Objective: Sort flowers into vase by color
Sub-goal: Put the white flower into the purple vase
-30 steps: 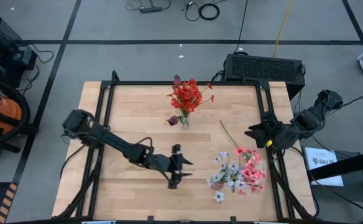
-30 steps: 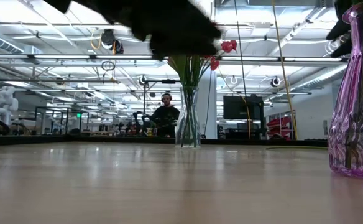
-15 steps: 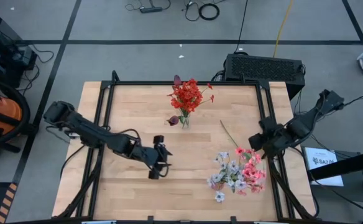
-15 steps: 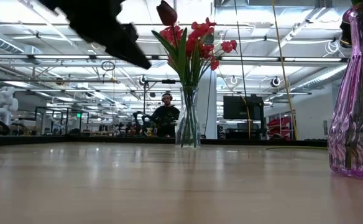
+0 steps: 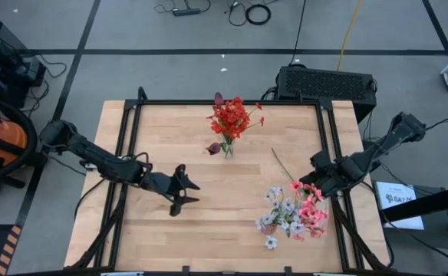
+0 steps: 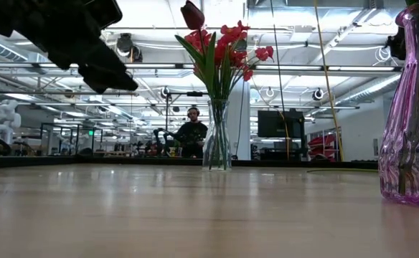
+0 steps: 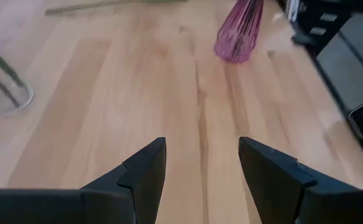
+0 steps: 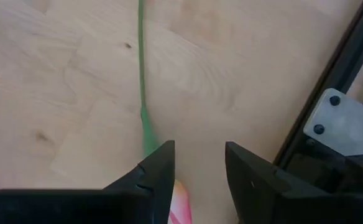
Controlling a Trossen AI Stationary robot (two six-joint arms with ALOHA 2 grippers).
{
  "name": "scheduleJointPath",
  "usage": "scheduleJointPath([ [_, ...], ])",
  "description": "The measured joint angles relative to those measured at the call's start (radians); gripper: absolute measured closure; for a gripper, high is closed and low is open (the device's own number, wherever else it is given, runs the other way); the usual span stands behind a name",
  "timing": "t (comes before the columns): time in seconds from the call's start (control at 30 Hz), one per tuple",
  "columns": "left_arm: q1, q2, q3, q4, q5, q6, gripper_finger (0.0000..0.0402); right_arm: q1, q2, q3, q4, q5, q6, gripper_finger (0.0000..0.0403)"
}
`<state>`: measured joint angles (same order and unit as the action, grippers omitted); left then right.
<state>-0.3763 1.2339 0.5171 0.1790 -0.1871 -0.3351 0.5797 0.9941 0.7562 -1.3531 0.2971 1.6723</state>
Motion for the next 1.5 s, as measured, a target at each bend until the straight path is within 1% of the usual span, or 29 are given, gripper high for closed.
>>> scheduleJointPath([
  [0.13,0.0,0.001,0.001,0.048,0.0,0.006,0.0193,-0.034,0.013,-0.005,0.017,-0.061,-0.075,0.0249],
  [0.23,0.004,0.001,0.002,0.053,-0.008,0.008,0.0193,-0.079,0.02,-0.008,0.024,-0.07,-0.104,0.0231],
  [0.3,0.004,0.001,0.002,0.051,-0.031,0.009,0.0193,-0.117,0.022,-0.01,0.024,-0.092,-0.136,0.0221],
  [0.43,0.009,0.001,0.002,0.051,-0.081,0.01,0.0193,-0.204,0.027,-0.012,0.035,-0.137,-0.206,0.0207],
  [0.6,0.028,0.001,0.002,0.053,-0.093,0.01,0.0193,-0.272,0.034,-0.012,0.038,-0.149,-0.238,0.0195],
  [0.73,0.032,0.001,0.002,0.053,-0.096,0.006,0.0193,-0.285,0.054,-0.012,0.045,-0.183,-0.263,0.0188],
  [0.87,0.032,0.002,0.002,0.052,-0.097,0.003,0.0193,-0.285,0.104,-0.011,0.065,-0.221,-0.275,0.0188],
  [0.9,0.032,0.002,0.002,0.052,-0.097,0.003,0.0193,-0.285,0.116,-0.013,0.104,-0.249,-0.275,0.0189],
  [0.97,0.032,0.002,0.002,0.052,-0.098,0.001,0.0193,-0.284,0.134,-0.029,0.244,-0.28,-0.312,0.0191],
  [1.03,0.031,0.002,0.002,0.052,-0.098,0.0,0.0193,-0.284,0.163,-0.041,0.326,-0.272,-0.351,0.0192],
  [1.17,0.031,0.002,0.002,0.053,-0.098,0.0,0.0193,-0.302,0.228,-0.046,0.26,-0.216,-0.297,0.0192],
  [1.27,0.031,0.002,0.002,0.052,-0.098,0.0,0.0193,-0.302,0.261,-0.046,0.252,-0.224,-0.307,0.0192],
  [1.4,0.031,0.002,0.002,0.053,-0.098,0.0,0.0193,-0.302,0.295,-0.046,0.369,-0.273,-0.387,0.0193],
  [1.5,0.031,0.002,0.002,0.057,-0.098,0.0,0.0193,-0.301,0.331,-0.046,0.373,-0.278,-0.399,0.0193],
])
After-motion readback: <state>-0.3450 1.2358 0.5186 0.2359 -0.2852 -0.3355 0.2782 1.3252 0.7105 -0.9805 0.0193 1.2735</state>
